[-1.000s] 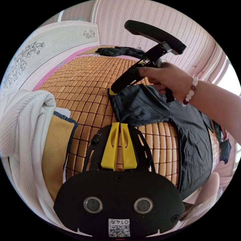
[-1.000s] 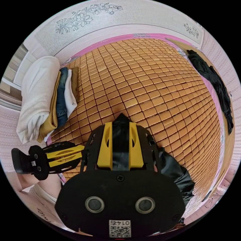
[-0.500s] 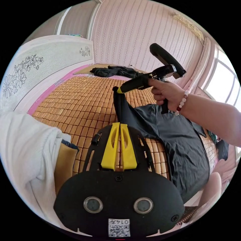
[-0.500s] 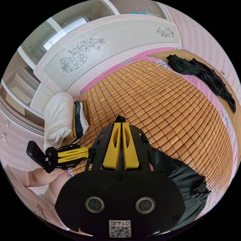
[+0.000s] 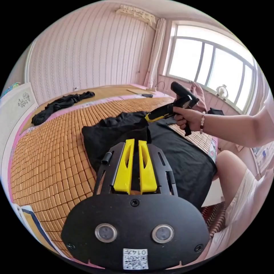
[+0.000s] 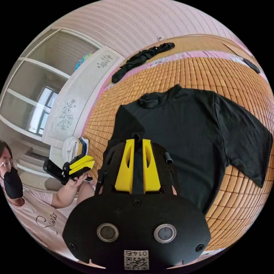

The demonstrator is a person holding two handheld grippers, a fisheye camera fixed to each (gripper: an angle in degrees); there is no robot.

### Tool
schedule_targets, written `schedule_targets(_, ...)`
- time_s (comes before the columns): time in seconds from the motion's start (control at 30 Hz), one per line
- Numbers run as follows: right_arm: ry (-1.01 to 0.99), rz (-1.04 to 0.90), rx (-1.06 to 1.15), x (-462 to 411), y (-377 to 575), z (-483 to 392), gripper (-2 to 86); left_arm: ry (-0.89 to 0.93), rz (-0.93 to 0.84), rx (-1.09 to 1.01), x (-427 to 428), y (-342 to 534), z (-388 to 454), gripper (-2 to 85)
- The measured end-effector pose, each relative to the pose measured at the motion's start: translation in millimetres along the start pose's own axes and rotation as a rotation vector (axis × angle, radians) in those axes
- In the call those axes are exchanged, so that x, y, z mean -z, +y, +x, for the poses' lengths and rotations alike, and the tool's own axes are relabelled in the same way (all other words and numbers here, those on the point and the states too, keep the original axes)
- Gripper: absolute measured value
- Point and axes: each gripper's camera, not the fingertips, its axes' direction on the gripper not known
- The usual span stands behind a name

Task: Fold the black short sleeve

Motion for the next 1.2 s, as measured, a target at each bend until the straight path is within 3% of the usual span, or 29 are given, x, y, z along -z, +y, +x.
schedule_targets(0.23, 0.073, 0.054, 0.077, 22.7, 18.1, 15.5, 7.1, -0.090, -0.075, 0.096, -4.9, 0.2, -23.6, 4.2)
schedule_targets(0.33, 0.117, 0.043, 0.158, 17.0, 16.1, 1.1, 7.0, -0.224, -0.093, 0.117, -12.0, -13.4, -40.5, 4.4)
schedule_targets(0.6, 0.112, 0.050, 0.391, -23.6, -51.1, -68.7, 6.3, -0.260, -0.257, 0.122, -65.3, -47.7, -64.4, 6.0)
schedule_targets(0.87, 0.229, -0.051, 0.377, -89.2, -155.7, -104.7, 8.2, -0.257, -0.217, 0.138, -67.0, -58.3, -59.6, -0.8)
schedule_targets(0.93, 0.139, -0.082, 0.394, -93.2, -161.8, -109.5, 5.9, -0.241, -0.208, 0.148, -66.3, -62.2, -59.2, -0.9)
schedule_targets(1.0, 0.174, -0.062, 0.436, -92.9, -162.2, -120.6, 1.7, -0.227, -0.185, 0.170, -63.6, -65.2, -61.1, -1.0)
schedule_targets(1.2, 0.201, -0.120, 0.520, -96.6, -160.8, -123.4, 1.6, -0.272, -0.208, 0.202, -85.5, -65.7, -64.8, -0.6)
